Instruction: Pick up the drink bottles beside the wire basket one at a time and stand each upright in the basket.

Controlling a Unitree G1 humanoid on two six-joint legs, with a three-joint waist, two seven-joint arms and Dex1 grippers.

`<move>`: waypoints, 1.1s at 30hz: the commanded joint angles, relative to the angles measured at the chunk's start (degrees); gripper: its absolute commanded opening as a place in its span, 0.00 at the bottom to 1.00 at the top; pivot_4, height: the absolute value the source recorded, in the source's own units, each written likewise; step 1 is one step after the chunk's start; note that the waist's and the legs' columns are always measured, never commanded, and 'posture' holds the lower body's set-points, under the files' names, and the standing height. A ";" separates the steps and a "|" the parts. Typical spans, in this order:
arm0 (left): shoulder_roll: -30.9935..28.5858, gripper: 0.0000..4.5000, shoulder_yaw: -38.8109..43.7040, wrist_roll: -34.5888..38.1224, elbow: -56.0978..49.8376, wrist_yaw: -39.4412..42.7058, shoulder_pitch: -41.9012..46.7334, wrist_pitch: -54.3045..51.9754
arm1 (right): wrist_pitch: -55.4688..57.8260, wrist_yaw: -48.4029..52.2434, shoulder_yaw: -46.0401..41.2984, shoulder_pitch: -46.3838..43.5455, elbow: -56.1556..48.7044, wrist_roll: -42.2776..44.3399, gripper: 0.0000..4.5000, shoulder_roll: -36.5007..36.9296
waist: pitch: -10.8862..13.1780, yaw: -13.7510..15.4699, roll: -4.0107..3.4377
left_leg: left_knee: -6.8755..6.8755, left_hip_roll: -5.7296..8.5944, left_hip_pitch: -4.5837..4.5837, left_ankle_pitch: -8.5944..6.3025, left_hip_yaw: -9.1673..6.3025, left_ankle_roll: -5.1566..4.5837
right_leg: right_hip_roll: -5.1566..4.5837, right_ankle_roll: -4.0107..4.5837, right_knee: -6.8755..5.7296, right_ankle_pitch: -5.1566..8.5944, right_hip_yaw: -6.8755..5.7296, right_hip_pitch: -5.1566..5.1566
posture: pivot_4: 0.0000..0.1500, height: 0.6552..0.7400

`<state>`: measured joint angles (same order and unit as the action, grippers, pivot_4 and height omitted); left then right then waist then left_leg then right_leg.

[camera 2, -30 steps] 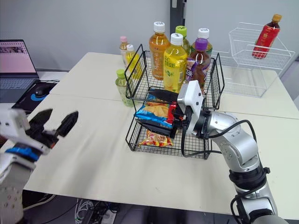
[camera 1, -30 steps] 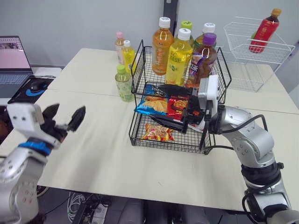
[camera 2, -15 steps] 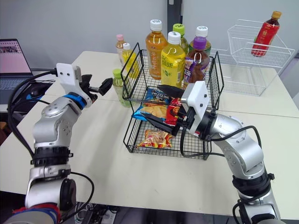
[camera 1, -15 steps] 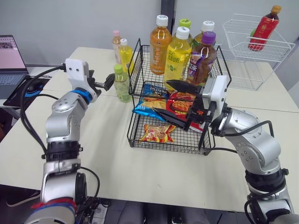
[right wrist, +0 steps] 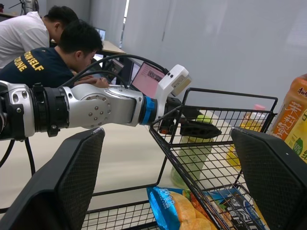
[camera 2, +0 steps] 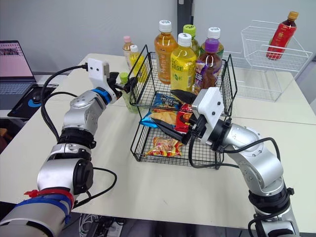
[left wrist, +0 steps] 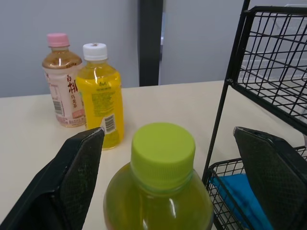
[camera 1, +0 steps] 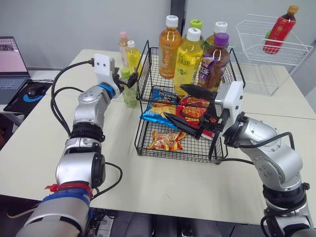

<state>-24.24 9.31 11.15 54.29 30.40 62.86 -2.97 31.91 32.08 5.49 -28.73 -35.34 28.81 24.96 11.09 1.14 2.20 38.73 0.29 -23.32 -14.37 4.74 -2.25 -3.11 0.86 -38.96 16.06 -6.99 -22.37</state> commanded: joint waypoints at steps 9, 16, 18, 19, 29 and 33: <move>-0.86 0.80 -0.18 -3.64 7.37 0.04 4.54 5.61 | -0.29 -1.13 -1.31 -0.19 -2.90 -0.01 1.00 0.43 | 0.00 0.03 0.01 | 0.00 0.00 -0.04 0.00 0.00 0.00 | 0.00 0.00 0.00 0.00 0.00 -0.04 | 1.00 1.00; -1.39 0.34 1.43 -2.82 7.76 -0.47 4.22 5.02 | -0.49 -1.04 -1.50 -0.02 -2.85 -0.01 1.00 0.62 | 0.00 0.03 0.01 | 0.01 0.00 -0.04 0.00 -0.01 0.00 | 0.00 0.00 0.00 0.00 0.00 -0.03 | 1.00 1.00; -1.66 0.30 2.62 -1.83 7.56 -0.84 4.29 5.09 | -0.72 -0.94 -1.58 -0.04 -2.74 -0.10 1.00 0.72 | 0.00 0.02 0.01 | 0.01 0.00 -0.04 0.00 -0.01 -0.01 | 0.00 0.00 -0.01 0.00 -0.01 -0.03 | 1.00 1.00; -2.01 0.30 3.32 -1.37 7.24 -1.01 4.28 5.01 | -0.77 -0.98 -1.56 -0.12 -2.72 -0.11 1.00 0.69 | 0.01 0.00 0.01 | 0.01 0.00 -0.04 0.00 -0.01 -0.01 | 0.00 0.00 -0.01 0.00 -0.01 -0.04 | 1.00 1.00; -14.40 0.30 5.22 5.92 -12.22 15.89 8.97 -8.09 | -1.60 -2.94 -3.83 -1.62 -2.75 0.36 1.00 -0.93 | 0.10 -1.05 0.16 | 0.12 0.00 -0.94 0.07 0.00 0.08 | 0.02 0.02 -0.04 -0.03 -0.05 -0.92 | 1.00 1.00; -19.48 0.30 3.91 10.93 -18.88 25.83 15.67 -21.22 | -1.97 -3.55 -4.05 -1.45 -2.85 0.08 1.00 -1.20 | 0.12 -1.01 0.20 | 0.12 0.02 -1.01 0.07 -0.01 0.08 | 0.02 0.01 0.03 -0.02 -0.07 -0.91 | 1.00 1.00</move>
<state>-42.40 13.22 18.30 41.13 52.07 74.84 -20.21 31.53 29.08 3.03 -29.82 -35.92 28.71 23.86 11.22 0.13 2.41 38.86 0.34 -24.32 -14.30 4.72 -2.17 -3.11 0.86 -38.94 16.05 -7.06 -23.27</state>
